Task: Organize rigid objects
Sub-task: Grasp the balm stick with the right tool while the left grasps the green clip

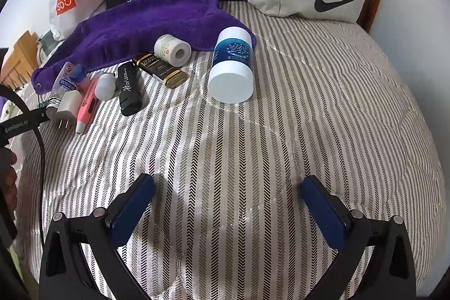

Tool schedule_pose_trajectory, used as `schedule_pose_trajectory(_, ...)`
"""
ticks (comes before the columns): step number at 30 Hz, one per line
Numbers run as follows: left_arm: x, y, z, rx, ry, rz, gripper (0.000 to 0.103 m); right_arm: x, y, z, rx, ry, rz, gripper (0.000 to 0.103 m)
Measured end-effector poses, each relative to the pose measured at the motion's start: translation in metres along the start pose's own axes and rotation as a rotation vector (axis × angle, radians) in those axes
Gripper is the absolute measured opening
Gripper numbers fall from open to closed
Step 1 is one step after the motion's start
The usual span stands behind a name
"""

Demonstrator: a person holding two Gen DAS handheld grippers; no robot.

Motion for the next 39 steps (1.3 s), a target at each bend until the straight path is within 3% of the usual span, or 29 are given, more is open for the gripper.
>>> schedule_pose_trajectory(3,0.000,-0.003,0.001,0.027,-0.003,0.005,0.103,0.011,0.009,0.008,0.004,0.014,-0.030,0.102)
schedule_pose_trajectory(7,-0.001,-0.005,0.002,0.041,-0.003,0.007,0.103,0.030,0.035,0.027,0.117,0.017,-0.059,0.102)
schedule_pose_trajectory(11,0.001,-0.007,0.004,0.043,-0.009,-0.003,0.100,0.042,0.066,0.014,0.131,-0.018,-0.054,0.102)
schedule_pose_trajectory(13,0.004,-0.006,0.007,0.051,-0.026,-0.024,0.079,0.045,0.074,0.000,0.106,-0.025,-0.050,0.101)
schedule_pose_trajectory(16,0.008,-0.006,0.010,0.060,-0.040,-0.049,0.060,0.045,0.080,-0.018,0.075,-0.005,-0.050,0.094)
schedule_pose_trajectory(21,0.012,-0.002,0.011,0.050,-0.058,-0.074,0.041,0.037,0.082,-0.037,0.045,-0.011,-0.016,0.090)
schedule_pose_trajectory(24,0.010,0.001,0.010,0.036,-0.070,-0.077,0.041,0.034,0.080,-0.044,0.033,-0.017,-0.006,0.077)
schedule_pose_trajectory(28,0.010,0.002,0.009,0.026,-0.072,-0.088,0.041,0.034,0.081,-0.045,0.065,-0.034,0.008,0.069)
schedule_pose_trajectory(31,0.012,0.003,0.008,0.018,-0.072,-0.093,0.041,0.035,0.084,-0.044,0.069,-0.012,0.018,0.054)
schedule_pose_trajectory(32,0.012,0.003,0.008,0.017,-0.072,-0.094,0.041,0.035,0.085,-0.042,0.069,0.001,0.023,0.040)
schedule_pose_trajectory(33,0.012,0.004,0.007,0.016,-0.073,-0.096,0.041,0.035,0.085,-0.040,0.065,0.008,0.028,0.036)
schedule_pose_trajectory(39,0.006,0.007,0.010,0.001,-0.097,-0.088,0.041,0.041,0.085,-0.033,0.025,0.032,0.032,0.036)
Point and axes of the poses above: each gripper's, at about its wrist camera, not at the fingertips, and z roughly against the way its jaws point, x to its right, y to its top, the point moved 1 cm from there along -z, roughly the way its jaws point, and after that the axes turned 12 degrees about z, right-handed, at the moved point
